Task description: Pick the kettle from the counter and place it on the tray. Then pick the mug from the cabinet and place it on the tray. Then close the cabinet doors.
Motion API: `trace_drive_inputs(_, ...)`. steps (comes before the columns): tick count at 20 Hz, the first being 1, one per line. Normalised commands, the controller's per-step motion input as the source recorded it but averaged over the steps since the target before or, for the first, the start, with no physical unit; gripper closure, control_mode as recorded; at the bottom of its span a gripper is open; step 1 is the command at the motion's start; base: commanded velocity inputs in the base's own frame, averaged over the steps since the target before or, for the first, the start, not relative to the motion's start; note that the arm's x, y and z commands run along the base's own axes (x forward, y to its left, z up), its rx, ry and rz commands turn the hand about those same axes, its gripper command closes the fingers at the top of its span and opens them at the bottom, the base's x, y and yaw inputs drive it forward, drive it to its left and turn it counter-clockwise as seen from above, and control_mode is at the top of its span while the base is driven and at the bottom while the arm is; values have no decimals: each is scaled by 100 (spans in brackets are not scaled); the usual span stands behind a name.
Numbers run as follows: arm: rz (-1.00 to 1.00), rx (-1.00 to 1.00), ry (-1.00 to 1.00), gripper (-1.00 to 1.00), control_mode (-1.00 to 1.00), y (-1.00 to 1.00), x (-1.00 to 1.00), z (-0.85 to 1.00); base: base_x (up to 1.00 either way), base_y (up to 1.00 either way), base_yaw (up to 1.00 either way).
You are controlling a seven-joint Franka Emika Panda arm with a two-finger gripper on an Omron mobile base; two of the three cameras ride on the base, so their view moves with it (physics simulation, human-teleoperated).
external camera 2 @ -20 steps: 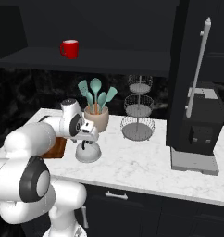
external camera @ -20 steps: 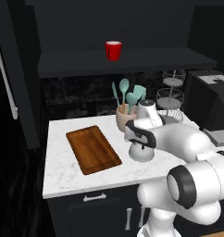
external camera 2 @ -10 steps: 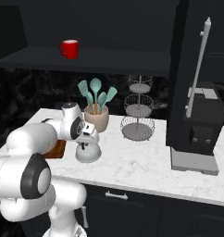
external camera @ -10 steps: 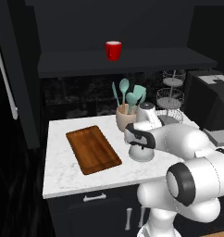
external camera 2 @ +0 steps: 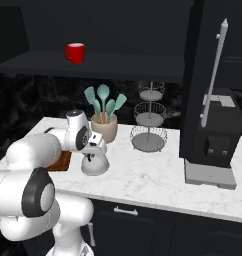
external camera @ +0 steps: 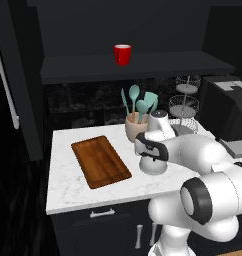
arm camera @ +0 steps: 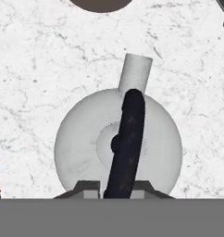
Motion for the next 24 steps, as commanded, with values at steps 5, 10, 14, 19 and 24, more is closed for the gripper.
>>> trace_drive_inputs(5, 12, 1, -16, 100, -100, 22, -23, 41, 0, 0, 0)
trace_drive_inputs(10, 3, 0, -3, 100, -100, -3, -8, 22, 0, 0, 0)
trace_drive_inputs(14, 0, 0, 0, 100, -100, 0, 0, 0, 0, 0, 0)
trace_drive_inputs(19, 1, 0, 0, 100, -100, 7, 0, 18, 0, 0, 0)
trace_drive_inputs(24, 0, 4, -1, 100, -100, 16, 0, 25, 0, 0, 0)
